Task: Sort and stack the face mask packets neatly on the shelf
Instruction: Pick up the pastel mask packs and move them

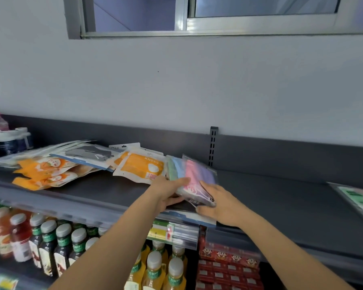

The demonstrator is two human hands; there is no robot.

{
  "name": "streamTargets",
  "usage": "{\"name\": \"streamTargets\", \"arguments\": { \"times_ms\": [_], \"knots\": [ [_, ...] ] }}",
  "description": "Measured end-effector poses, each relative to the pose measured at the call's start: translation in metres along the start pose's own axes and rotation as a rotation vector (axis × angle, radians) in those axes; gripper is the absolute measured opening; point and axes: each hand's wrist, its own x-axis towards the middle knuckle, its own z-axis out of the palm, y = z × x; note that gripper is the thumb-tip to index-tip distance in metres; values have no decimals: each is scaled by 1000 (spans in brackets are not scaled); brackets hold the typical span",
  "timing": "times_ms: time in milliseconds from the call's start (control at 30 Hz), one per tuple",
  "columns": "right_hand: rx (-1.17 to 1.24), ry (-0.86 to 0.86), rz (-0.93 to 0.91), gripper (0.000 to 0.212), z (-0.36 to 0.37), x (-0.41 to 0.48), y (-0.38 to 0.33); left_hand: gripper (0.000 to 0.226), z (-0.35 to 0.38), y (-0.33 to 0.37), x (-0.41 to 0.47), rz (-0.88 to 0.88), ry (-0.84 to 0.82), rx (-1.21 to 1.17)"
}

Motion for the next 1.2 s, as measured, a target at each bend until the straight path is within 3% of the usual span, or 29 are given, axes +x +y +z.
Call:
{"name": "streamTargets", "arguments": {
  "times_ms": [67,133,200,300,400,467,633,767,867,933,1200],
  "knots": [
    [101,-80,24,98,-2,-5,0,36,0,1,-1,-24,-27,3],
    [255,-74,42,93,-7,-11,2,42,0,1,-2,17,-39,21],
    [483,76,78,82,-11,-14,4,49,3,1,-4,107,-36,80],
    [924,385,224,85,-18,-9,12,53,13,0,-14,302,-49,147],
    [1331,426,269,86,-23,-8,26,61,22,0,-24,478,-114,228],
    [1436,438,243,76,-28,-16,29,62,25,0,-26,547,-164,254],
    [1203,738,157,48,-46,-43,22,56,42,-5,-27,703,-147,384],
    [862,907,51,65,-56,-63,19,62,70,-10,-31,814,-88,493],
    [680,878,44,93,-50,-73,23,96,91,-16,-36,787,-93,412],
    [645,854,40,105,-42,-75,30,103,100,-23,-33,803,-85,402],
    [655,666,17,113,-25,-83,59,126,109,-40,-31,783,-112,591]
  ]
}}
